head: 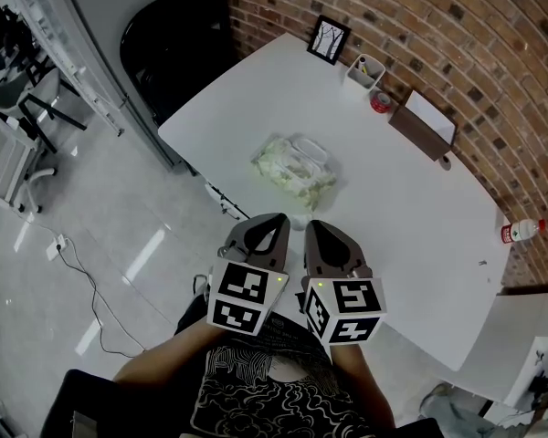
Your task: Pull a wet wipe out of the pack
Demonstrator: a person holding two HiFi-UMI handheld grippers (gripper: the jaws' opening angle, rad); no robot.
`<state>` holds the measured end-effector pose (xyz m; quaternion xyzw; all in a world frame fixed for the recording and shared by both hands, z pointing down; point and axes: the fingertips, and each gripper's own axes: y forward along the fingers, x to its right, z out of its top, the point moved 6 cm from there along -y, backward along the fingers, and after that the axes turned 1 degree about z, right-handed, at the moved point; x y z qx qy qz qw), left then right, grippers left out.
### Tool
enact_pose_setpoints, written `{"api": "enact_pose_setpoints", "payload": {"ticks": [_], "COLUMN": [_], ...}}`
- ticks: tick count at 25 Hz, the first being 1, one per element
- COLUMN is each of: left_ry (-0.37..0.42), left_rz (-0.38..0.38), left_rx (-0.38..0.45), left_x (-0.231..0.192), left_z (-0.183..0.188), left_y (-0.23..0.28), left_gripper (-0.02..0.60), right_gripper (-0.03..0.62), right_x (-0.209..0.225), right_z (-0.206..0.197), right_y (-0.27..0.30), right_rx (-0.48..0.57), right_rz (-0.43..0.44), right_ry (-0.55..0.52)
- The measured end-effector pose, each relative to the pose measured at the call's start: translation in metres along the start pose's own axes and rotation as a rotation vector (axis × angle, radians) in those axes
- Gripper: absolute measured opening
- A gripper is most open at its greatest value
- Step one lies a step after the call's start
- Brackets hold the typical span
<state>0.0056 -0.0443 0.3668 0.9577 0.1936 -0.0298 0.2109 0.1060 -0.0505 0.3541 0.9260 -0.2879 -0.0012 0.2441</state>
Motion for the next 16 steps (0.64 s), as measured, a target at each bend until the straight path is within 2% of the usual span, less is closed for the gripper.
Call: {"api": "enact_pose_setpoints", "payload": {"ticks": [16], "left_ry": [-0.004], "left_rz": [0.003], "left_rx": [0.002], "left_x": [0.0002], "left_z": [-0.0019], "left_y": [-0.0027], "left_gripper": [0.012], "right_gripper": [0.017], "right_x": [-0.0019], "right_z": [-0.0030], "right_y": [-0.0015], "right_rx": [-0.003], "right_rz": [0.001], "right_ry": [-0.008]}}
